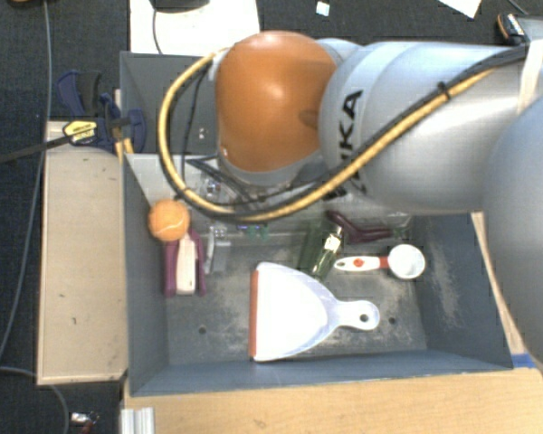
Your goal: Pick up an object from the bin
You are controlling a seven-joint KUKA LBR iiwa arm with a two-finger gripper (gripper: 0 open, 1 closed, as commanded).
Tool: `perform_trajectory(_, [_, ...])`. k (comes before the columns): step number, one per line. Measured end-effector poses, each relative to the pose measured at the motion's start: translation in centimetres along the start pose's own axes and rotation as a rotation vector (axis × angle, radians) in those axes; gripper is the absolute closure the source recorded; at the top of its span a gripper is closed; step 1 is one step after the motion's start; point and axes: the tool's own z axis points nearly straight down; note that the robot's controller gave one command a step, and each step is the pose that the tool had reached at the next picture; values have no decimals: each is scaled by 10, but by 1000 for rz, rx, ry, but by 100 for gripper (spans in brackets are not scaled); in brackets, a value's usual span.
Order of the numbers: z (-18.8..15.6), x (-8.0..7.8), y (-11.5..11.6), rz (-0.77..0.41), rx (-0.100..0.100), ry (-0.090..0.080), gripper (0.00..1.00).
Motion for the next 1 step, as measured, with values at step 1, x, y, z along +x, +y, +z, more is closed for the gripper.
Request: perform_trajectory(1, [-5, -2, -1, 7, -2, -8, 0])
